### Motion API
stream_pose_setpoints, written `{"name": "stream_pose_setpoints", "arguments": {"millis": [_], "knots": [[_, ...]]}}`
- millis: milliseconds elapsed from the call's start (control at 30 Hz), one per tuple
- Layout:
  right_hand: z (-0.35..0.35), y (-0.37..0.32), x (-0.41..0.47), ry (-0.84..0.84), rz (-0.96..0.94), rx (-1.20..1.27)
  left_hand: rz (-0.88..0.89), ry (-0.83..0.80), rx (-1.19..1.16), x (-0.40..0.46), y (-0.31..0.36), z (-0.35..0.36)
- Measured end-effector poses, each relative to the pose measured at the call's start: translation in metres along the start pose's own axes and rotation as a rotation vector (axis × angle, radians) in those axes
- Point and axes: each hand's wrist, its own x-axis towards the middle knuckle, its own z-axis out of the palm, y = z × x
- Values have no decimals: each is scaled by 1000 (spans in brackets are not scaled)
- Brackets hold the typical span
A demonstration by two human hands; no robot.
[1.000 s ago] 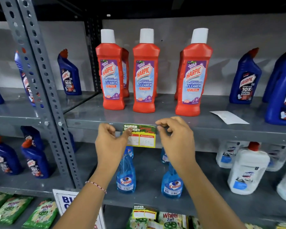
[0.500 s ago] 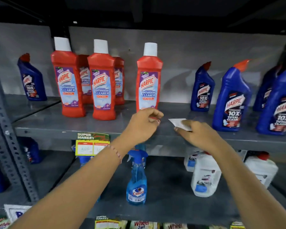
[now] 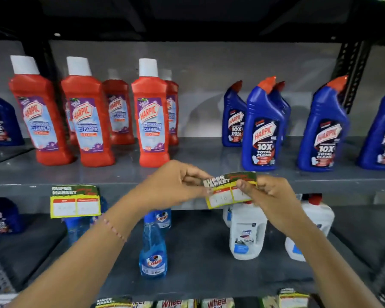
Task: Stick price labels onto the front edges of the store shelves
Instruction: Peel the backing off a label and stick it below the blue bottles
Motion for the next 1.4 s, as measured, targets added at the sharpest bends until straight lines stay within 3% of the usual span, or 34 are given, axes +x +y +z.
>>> {"name": "stream_pose_setpoints", "arguments": {"millis": [100, 200, 333, 500, 700, 1400], "knots": [[-16, 13, -27, 56, 63, 90, 33, 207, -46, 4, 10, 51], [-42, 30, -45, 179, 70, 244, 24, 260, 0, 26, 18, 103], [-76, 56, -47, 301, 102, 127, 3, 334, 20, 59, 31, 155], [-100, 76, -39, 398, 108, 201, 34, 424, 78, 86, 42, 195], [-107, 86, -31, 499, 130, 58, -2, 506, 71, 103, 40, 215], [-100, 91, -23, 627, 94, 32, 18, 587, 70, 113, 36, 223]]}}
